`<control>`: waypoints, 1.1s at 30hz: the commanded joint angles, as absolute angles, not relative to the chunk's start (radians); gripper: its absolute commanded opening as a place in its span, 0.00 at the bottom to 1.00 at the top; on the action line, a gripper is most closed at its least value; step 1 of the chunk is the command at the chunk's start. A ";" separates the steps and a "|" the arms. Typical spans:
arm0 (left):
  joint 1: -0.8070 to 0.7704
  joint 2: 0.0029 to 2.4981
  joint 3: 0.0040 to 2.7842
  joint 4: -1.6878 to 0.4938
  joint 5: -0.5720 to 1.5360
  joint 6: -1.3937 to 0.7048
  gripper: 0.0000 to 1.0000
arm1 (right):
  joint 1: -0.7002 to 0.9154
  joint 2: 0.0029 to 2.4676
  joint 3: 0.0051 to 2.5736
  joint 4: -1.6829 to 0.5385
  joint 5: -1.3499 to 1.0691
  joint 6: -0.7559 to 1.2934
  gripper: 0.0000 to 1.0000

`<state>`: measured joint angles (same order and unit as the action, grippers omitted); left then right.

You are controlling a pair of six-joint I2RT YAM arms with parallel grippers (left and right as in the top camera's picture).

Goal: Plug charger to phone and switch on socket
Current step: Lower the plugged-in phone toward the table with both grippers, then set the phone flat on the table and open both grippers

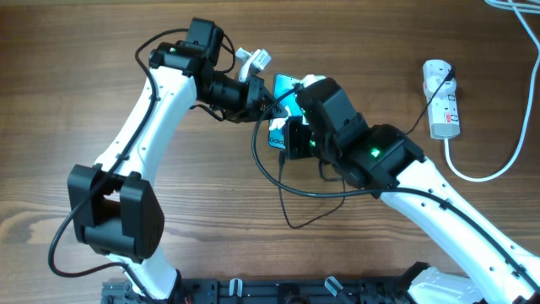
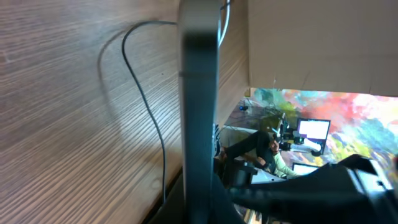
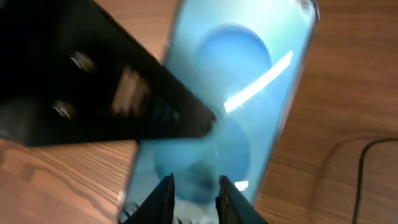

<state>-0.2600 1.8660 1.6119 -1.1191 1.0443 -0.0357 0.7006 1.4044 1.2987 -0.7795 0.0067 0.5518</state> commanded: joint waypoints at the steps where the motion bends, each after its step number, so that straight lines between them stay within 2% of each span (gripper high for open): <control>1: -0.212 1.838 1.608 -1.115 1.055 -0.031 0.04 | 0.702 1.408 1.315 -0.800 0.017 0.553 0.39; 2: -0.203 1.838 1.608 -1.116 1.023 -0.031 0.04 | 0.702 1.408 1.315 -0.801 0.004 0.554 0.48; 3: -0.195 1.838 1.608 -1.117 0.970 -0.032 0.04 | 0.702 1.408 1.315 -0.803 -0.011 0.572 0.68; 4: -0.193 1.838 1.608 -1.119 0.936 -0.034 0.04 | 0.702 1.408 1.315 -0.806 -0.012 0.595 0.82; 6: -0.193 1.839 1.608 -1.127 0.870 -0.035 0.04 | 0.702 1.408 1.315 -0.815 -0.012 0.631 0.96; 7: -0.194 1.839 1.608 -1.134 0.837 -0.038 0.04 | 0.702 1.408 1.315 -0.820 -0.012 0.641 0.99; 12: -0.205 1.842 1.565 -1.134 0.704 -0.091 0.04 | 0.702 1.408 1.315 -0.836 -0.013 0.692 1.00; 19: -0.235 1.861 1.437 -0.957 0.663 -0.146 0.04 | 0.702 1.408 1.314 -0.844 -0.126 0.705 1.00; 33: -0.286 2.008 1.346 -0.710 0.626 -0.257 0.04 | 0.702 1.410 1.314 -0.883 -0.141 0.710 1.00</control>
<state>-0.2871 1.9656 1.3529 -0.7372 0.6247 -0.2077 0.7006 1.4044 1.2987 -0.8780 -0.1226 0.6964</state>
